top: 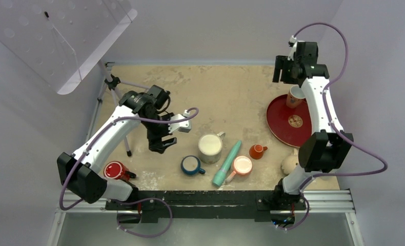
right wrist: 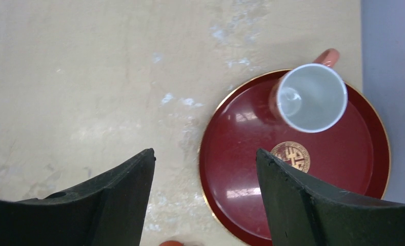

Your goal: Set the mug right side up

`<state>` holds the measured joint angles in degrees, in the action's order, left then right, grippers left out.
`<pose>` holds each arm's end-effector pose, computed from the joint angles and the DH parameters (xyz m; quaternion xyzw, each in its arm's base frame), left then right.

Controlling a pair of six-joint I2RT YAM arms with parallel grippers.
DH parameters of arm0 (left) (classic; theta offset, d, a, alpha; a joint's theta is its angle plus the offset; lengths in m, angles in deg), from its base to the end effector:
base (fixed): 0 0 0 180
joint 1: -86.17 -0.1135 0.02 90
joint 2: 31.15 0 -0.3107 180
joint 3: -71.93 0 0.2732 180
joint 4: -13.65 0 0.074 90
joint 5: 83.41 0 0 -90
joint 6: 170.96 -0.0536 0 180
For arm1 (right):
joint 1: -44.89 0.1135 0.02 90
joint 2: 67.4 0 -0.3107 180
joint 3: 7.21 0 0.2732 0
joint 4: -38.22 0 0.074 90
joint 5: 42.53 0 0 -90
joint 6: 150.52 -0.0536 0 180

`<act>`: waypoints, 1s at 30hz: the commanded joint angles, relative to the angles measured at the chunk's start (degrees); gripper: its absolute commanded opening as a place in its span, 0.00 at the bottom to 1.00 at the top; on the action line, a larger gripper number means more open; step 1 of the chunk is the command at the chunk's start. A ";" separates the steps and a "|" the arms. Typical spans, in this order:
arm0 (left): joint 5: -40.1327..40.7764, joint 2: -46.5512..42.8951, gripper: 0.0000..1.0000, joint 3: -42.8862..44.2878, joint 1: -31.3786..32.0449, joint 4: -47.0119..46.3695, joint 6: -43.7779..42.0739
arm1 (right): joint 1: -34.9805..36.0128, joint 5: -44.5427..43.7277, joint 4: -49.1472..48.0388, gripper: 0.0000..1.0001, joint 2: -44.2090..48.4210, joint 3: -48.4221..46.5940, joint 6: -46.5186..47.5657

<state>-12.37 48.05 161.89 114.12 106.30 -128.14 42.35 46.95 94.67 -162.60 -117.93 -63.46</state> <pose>0.2107 -0.1315 0.3463 0.6091 0.7728 -0.1503 0.0962 0.4074 -0.0186 0.4124 0.0454 0.9086 -0.0027 0.4153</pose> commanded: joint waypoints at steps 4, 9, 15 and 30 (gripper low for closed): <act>17.91 -13.33 0.90 -21.40 -6.58 -1.34 -6.02 | 7.29 -0.26 -7.67 0.76 8.23 9.85 -1.53; 25.78 -12.90 0.92 -27.72 -7.80 -2.88 -4.19 | 8.79 5.47 -13.01 0.77 11.09 16.71 -3.02; 27.83 -8.57 0.89 -29.57 -8.14 -6.18 -7.73 | 9.14 6.23 -14.69 0.77 9.44 19.11 -1.55; 27.47 -0.84 0.68 -34.32 -5.80 -12.12 -6.63 | 9.12 10.63 -14.94 0.77 5.26 17.20 -0.40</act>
<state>13.51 46.30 128.38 108.19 96.25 -133.04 51.22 55.32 81.69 -158.75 -98.76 -64.90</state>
